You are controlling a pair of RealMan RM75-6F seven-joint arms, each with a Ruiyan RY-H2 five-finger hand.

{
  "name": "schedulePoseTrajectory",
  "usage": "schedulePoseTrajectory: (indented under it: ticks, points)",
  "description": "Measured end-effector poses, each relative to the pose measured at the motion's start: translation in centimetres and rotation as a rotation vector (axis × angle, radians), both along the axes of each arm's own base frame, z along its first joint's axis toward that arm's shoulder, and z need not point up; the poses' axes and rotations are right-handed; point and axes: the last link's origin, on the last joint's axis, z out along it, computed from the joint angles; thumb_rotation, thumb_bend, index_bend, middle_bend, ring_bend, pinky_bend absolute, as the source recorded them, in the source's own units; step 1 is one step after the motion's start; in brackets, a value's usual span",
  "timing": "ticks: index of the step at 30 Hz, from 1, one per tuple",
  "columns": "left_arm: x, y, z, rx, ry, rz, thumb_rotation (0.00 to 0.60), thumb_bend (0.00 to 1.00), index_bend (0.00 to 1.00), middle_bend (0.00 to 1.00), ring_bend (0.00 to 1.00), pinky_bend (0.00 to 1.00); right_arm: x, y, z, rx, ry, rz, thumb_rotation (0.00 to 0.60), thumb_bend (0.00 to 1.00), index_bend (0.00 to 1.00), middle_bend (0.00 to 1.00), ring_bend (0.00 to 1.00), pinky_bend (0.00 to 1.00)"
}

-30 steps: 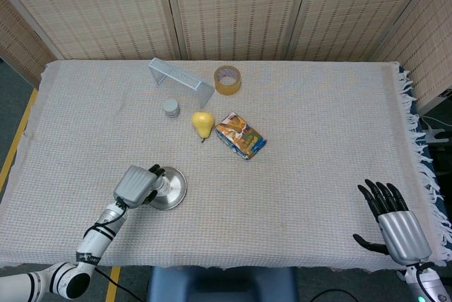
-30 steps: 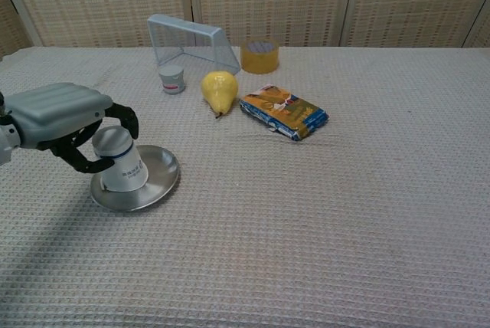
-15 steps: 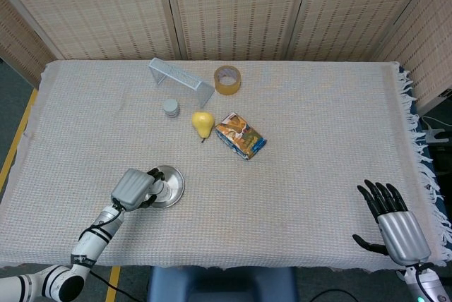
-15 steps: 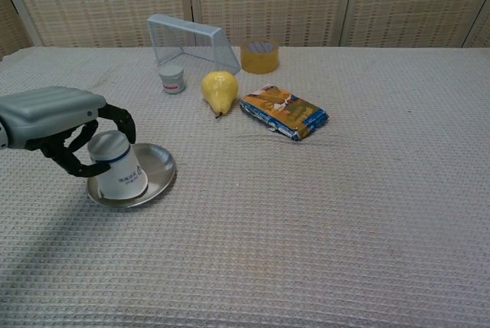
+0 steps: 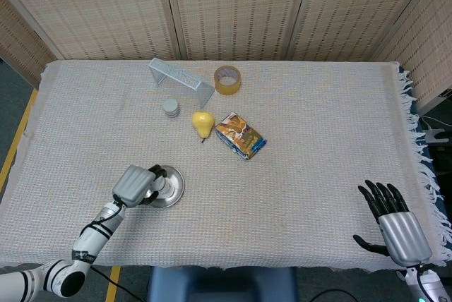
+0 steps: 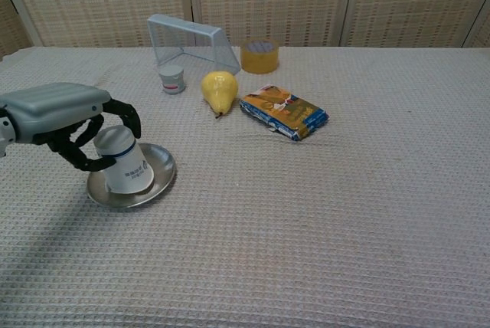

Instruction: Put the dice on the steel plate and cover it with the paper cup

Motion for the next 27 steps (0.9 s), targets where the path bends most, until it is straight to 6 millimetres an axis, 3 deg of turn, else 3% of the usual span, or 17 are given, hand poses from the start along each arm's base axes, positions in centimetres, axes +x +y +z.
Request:
schedulePoseTrajectory:
  ticks: [16,27]
  points:
    - [-0.5,1.1,-0.3,0.113,0.078,-0.007,0.6,0.51,0.5,0.71,0.7,0.89,-0.1,-0.1,0.1,-0.003,-0.001,-0.003,0.473,0.08,0.0,0.0,0.0,0.0]
    - [0.2,-0.6,0.3,-0.03,-0.018,0.028,0.6,0.51,0.5,0.71,0.7,0.89,-0.1,-0.1,-0.1,0.003,0.002,-0.005,0.474,0.08,0.0,0.0,0.0,0.0]
